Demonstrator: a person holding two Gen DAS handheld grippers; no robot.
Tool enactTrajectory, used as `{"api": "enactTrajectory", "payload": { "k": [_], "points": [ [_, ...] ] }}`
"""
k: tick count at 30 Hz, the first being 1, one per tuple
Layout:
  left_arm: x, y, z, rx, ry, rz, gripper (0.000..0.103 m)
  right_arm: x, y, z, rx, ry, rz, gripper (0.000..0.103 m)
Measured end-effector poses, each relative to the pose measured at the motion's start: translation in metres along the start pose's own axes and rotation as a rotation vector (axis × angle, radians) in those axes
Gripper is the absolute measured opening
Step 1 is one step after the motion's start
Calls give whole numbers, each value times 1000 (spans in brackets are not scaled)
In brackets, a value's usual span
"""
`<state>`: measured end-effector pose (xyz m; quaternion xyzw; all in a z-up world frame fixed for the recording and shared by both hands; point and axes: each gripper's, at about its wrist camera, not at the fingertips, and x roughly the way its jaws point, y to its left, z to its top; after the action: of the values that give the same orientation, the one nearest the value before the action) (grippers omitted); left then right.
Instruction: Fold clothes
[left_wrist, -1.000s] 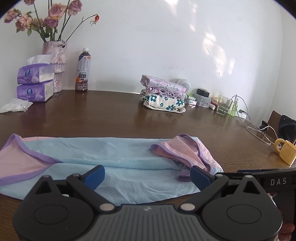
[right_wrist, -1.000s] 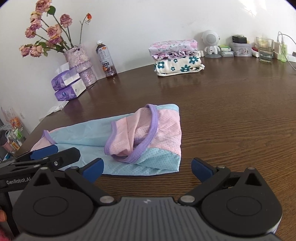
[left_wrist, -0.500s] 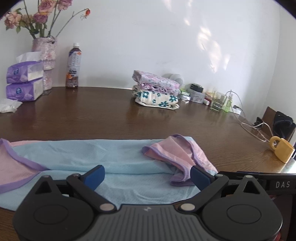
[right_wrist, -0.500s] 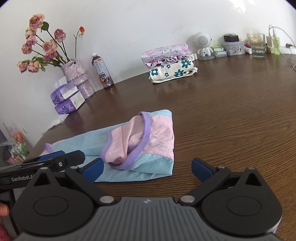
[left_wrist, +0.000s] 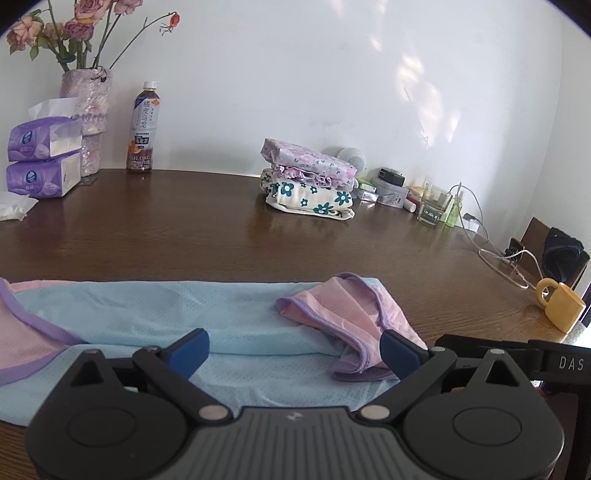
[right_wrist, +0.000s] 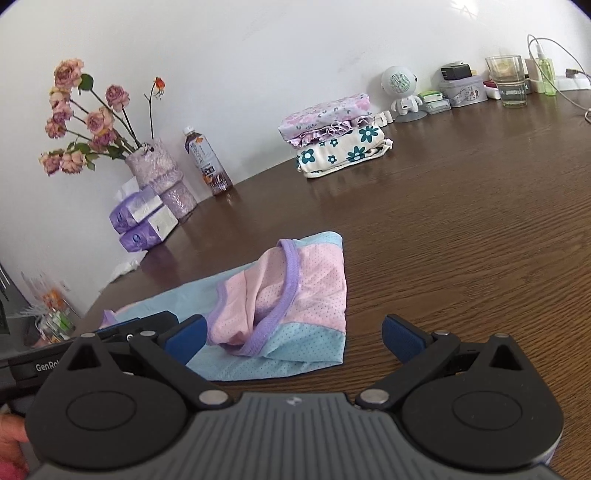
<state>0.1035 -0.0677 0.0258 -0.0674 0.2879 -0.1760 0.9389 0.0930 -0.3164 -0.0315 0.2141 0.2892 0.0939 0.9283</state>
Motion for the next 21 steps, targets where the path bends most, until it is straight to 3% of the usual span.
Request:
{"api": "enactTrajectory", "payload": {
  "k": [21],
  "points": [
    [7,1,3,-29,8,20,99,-5,4,7,-23,-32,48,103]
  ]
}}
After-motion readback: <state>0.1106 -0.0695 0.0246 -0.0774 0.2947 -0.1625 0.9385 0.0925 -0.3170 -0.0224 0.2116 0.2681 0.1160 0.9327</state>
